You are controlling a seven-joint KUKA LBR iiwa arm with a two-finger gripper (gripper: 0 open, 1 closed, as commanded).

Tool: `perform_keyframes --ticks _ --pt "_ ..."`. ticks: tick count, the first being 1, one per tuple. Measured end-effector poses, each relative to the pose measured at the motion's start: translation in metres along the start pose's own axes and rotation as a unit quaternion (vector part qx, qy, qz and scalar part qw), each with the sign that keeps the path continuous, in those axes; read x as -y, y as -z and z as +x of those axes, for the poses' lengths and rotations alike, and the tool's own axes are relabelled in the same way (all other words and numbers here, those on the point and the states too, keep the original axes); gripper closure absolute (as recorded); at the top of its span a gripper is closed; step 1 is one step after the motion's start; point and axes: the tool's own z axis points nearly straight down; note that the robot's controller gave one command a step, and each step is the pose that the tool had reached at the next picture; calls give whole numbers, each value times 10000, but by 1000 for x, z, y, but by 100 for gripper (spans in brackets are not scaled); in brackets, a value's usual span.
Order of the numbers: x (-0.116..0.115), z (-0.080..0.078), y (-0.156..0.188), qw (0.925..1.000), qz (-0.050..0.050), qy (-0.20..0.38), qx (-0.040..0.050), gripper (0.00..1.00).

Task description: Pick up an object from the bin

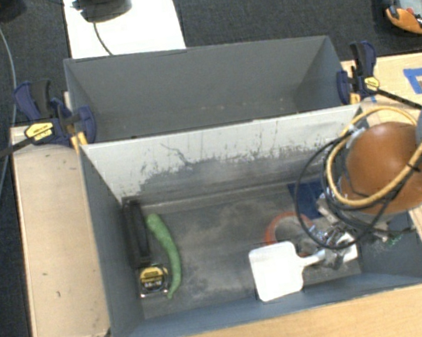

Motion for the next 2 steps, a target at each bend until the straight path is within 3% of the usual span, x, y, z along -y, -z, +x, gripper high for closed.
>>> perform_keyframes --ticks 1,2 --pt "0 -1 3 10000 7 -13 17 100" --pt "1 -2 31 10000 13 -42 34 100"
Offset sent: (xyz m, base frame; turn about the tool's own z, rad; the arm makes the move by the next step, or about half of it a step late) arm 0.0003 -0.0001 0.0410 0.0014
